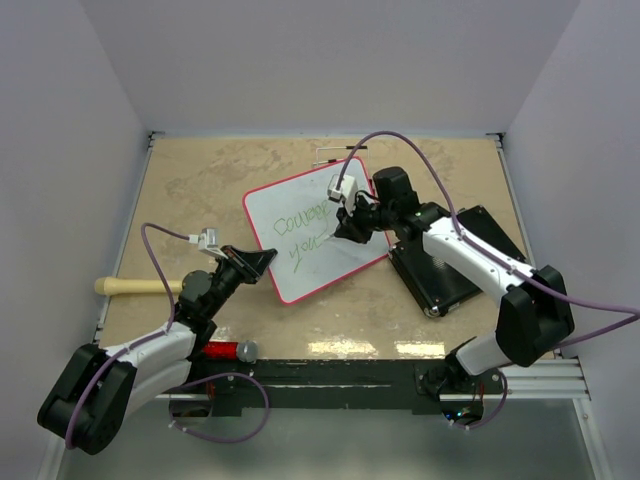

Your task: Write a sentence on the whiteboard

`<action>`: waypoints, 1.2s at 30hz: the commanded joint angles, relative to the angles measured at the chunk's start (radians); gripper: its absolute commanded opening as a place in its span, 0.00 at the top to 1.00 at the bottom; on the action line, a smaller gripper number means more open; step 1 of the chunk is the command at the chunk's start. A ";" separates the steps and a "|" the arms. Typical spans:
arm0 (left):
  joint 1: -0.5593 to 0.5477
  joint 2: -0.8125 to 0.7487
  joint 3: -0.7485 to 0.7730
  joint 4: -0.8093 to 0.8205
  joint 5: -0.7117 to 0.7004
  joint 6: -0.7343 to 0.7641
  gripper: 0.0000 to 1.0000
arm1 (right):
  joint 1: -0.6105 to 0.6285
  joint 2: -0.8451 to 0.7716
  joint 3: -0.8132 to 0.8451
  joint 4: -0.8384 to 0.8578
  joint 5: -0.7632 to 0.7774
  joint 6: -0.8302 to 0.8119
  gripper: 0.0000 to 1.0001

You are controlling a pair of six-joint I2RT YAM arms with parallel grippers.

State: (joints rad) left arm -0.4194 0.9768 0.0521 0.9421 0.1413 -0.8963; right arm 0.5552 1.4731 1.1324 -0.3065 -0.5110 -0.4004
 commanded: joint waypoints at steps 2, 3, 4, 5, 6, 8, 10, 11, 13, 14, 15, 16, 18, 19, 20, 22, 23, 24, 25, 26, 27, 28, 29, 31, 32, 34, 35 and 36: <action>-0.010 -0.007 -0.043 0.012 0.049 0.091 1.00 | -0.003 0.013 -0.014 0.007 0.003 -0.003 1.00; -0.010 -0.004 -0.043 0.012 0.049 0.089 1.00 | -0.001 0.015 -0.016 0.006 0.003 -0.005 1.00; -0.010 -0.003 -0.041 0.015 0.049 0.089 1.00 | -0.003 0.015 -0.014 0.003 0.003 -0.008 1.00; -0.010 0.002 -0.041 0.018 0.050 0.089 1.00 | -0.003 0.013 -0.014 -0.002 -0.001 -0.008 1.00; -0.010 0.003 -0.043 0.020 0.052 0.089 1.00 | -0.005 0.004 -0.011 -0.003 -0.006 -0.011 1.00; -0.010 0.003 -0.043 0.021 0.052 0.089 1.00 | -0.012 -0.017 -0.002 -0.012 -0.030 -0.009 1.00; -0.010 0.000 -0.043 0.015 0.050 0.092 1.00 | -0.026 -0.059 0.026 -0.020 -0.050 -0.003 1.00; -0.010 -0.001 -0.043 0.012 0.050 0.092 1.00 | -0.049 -0.072 0.033 -0.022 -0.073 0.000 1.00; -0.010 -0.006 -0.040 0.004 0.052 0.092 1.00 | -0.090 -0.114 0.053 -0.025 -0.104 0.000 1.00; -0.010 -0.012 -0.040 0.003 0.052 0.096 1.00 | -0.101 -0.131 0.053 -0.016 -0.125 -0.002 1.00; -0.010 -0.015 -0.041 -0.003 0.052 0.096 1.00 | -0.112 -0.145 0.041 -0.008 -0.135 0.001 1.00; -0.010 -0.020 -0.043 -0.006 0.052 0.096 1.00 | -0.124 -0.175 0.029 0.007 -0.142 0.005 1.00; -0.010 -0.029 -0.044 -0.019 0.052 0.099 1.00 | -0.150 -0.198 -0.012 0.058 -0.161 0.029 1.00; -0.010 -0.030 -0.046 -0.023 0.053 0.102 1.00 | -0.156 -0.214 -0.023 0.069 -0.162 0.032 1.00; -0.010 -0.038 -0.046 -0.028 0.052 0.103 1.00 | -0.158 -0.217 -0.037 0.081 -0.164 0.037 1.00; -0.010 -0.041 -0.043 -0.032 0.052 0.106 1.00 | -0.166 -0.223 -0.051 0.099 -0.184 0.047 1.00; -0.010 -0.040 -0.043 -0.032 0.052 0.106 1.00 | -0.169 -0.223 -0.065 0.116 -0.191 0.054 1.00; -0.010 -0.043 -0.041 -0.034 0.053 0.108 1.00 | -0.170 -0.224 -0.071 0.125 -0.198 0.058 1.00; -0.012 -0.043 -0.041 -0.035 0.053 0.106 1.00 | -0.173 -0.223 -0.077 0.133 -0.211 0.061 1.00; -0.010 -0.044 -0.041 -0.035 0.053 0.106 1.00 | -0.173 -0.224 -0.088 0.147 -0.218 0.066 1.00; -0.010 -0.043 -0.043 -0.035 0.053 0.108 1.00 | -0.176 -0.227 -0.092 0.153 -0.222 0.064 1.00; -0.010 -0.043 -0.044 -0.034 0.052 0.106 1.00 | -0.178 -0.229 -0.100 0.161 -0.234 0.064 1.00; -0.010 -0.043 -0.046 -0.032 0.052 0.106 1.00 | -0.179 -0.234 -0.114 0.181 -0.242 0.066 1.00; -0.012 -0.041 -0.051 -0.026 0.052 0.105 1.00 | -0.178 -0.237 -0.129 0.199 -0.254 0.067 1.00; -0.010 -0.041 -0.051 -0.025 0.050 0.105 1.00 | -0.179 -0.238 -0.143 0.219 -0.254 0.072 1.00; -0.010 -0.041 -0.051 -0.025 0.049 0.103 1.00 | -0.186 -0.241 -0.155 0.233 -0.256 0.074 1.00; -0.010 -0.041 -0.051 -0.023 0.050 0.103 1.00 | -0.187 -0.243 -0.167 0.247 -0.256 0.077 1.00; -0.010 -0.041 -0.051 -0.023 0.050 0.103 1.00 | -0.189 -0.243 -0.172 0.251 -0.254 0.075 1.00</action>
State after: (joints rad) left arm -0.4194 0.9413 0.0521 0.9077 0.1440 -0.8860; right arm 0.3767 1.2564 0.9791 -0.1432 -0.7303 -0.3412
